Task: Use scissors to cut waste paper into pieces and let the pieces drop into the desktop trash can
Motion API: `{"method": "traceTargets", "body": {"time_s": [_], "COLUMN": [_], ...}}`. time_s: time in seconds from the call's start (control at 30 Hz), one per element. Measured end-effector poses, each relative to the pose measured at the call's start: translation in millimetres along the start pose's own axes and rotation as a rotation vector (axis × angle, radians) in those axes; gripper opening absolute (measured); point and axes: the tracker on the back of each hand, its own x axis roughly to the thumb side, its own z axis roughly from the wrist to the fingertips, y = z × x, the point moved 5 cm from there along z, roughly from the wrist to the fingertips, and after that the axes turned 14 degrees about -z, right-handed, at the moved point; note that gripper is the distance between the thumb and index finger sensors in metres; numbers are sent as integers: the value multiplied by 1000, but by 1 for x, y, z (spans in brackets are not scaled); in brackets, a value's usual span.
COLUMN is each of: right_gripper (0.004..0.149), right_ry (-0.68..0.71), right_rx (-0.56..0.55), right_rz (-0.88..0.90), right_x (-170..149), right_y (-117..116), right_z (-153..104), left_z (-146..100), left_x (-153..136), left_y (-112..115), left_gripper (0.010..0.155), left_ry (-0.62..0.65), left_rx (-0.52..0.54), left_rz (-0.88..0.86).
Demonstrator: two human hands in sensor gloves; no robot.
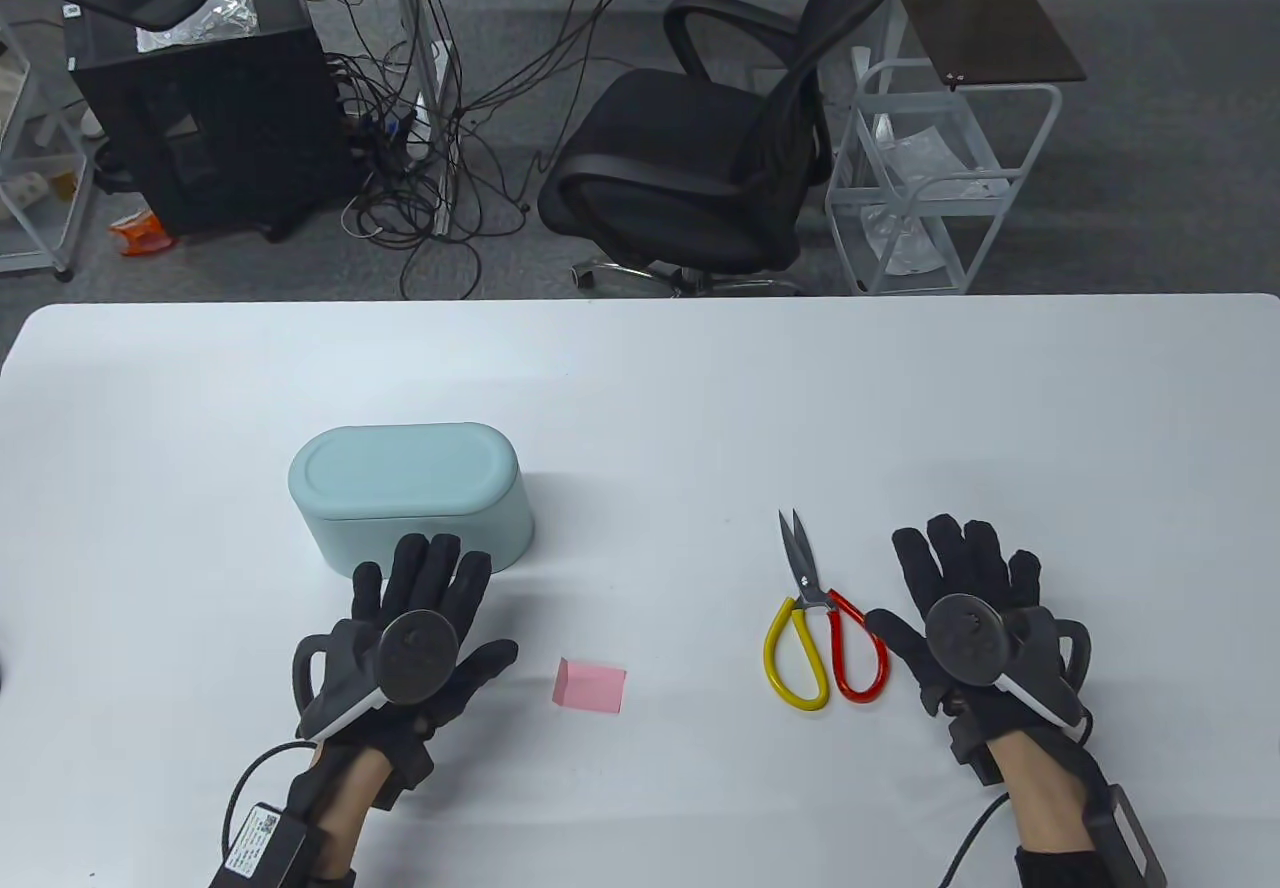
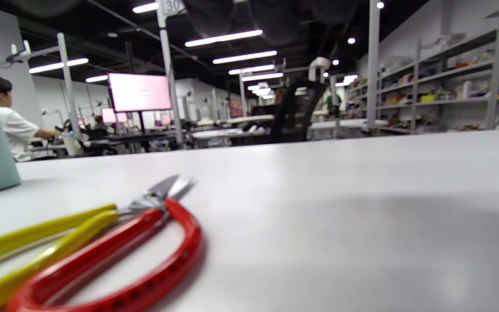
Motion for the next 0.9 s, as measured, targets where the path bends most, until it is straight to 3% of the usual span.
{"method": "traceTargets", "body": {"time_s": [0.23, 0.47, 0.63, 0.73, 0.9], "right_gripper": [83, 82, 82, 82, 82], "right_ry": [-10, 11, 7, -2, -9], "right_rx": [6, 8, 24, 33, 45], "right_rz": [16, 17, 22, 24, 26], "right_x": [-4, 1, 0, -1, -2], "right_y": [-1, -1, -5, -7, -9], "right_z": [0, 0, 1, 1, 1], "left_z": [-3, -10, -13, -13, -9], "left_x": [2, -18, -53, -83, -135], "left_y": [-10, -51, -82, -97, -104], "left_gripper": [90, 89, 88, 87, 89], "left_ry": [6, -45, -146, -198, -338], "left_rx": [31, 194, 313, 439, 549], "left_rz": [-26, -122, -285, -444, -624]}}
